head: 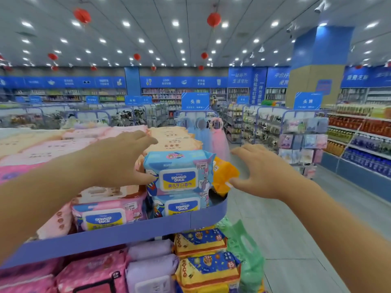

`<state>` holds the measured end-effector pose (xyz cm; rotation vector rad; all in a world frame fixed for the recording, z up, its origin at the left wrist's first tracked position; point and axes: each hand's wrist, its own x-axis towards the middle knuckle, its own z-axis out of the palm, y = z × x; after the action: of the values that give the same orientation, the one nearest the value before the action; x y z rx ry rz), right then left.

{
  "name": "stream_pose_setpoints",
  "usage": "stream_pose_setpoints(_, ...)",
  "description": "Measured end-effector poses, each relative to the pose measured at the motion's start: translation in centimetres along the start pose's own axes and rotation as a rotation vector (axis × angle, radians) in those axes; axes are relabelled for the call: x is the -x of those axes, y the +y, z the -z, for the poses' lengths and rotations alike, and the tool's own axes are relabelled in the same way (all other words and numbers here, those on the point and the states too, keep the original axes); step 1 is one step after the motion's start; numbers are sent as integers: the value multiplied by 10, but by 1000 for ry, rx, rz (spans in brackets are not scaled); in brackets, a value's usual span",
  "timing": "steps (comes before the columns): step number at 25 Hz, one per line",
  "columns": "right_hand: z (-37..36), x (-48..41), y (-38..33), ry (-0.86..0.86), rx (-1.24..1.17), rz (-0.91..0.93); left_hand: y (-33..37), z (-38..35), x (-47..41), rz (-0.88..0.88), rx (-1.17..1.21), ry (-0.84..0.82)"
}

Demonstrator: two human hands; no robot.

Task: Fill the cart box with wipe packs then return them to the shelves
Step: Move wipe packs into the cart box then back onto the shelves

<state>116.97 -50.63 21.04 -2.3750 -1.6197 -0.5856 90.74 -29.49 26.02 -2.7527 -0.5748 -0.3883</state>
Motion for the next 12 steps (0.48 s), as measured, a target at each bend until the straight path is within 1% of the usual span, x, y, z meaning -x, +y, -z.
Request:
stream_pose_setpoints(3,-12,-14,15,-29,-19,11,9,-14,-23,6,-3,-47)
stream_pose_setpoints(5,-29,-27,24,-81,-43,-22,13,-20,-36,25,1,-83)
stream_pose_setpoints(6,-42,-37,28,-125,-99,-78,15,-23,-41,34,20,-107)
stream_pose_setpoints(8,-72,-61,30,-206,-343,-264,17,-30,-47,60,49,-146)
stream_pose_setpoints(10,-102,-86,27,-217,-598,-464,17,-39,-49,63,19,-152)
stream_pose_setpoints(12,-114,-105,26,-179,-726,-598,16,-46,-49,37,-14,-133)
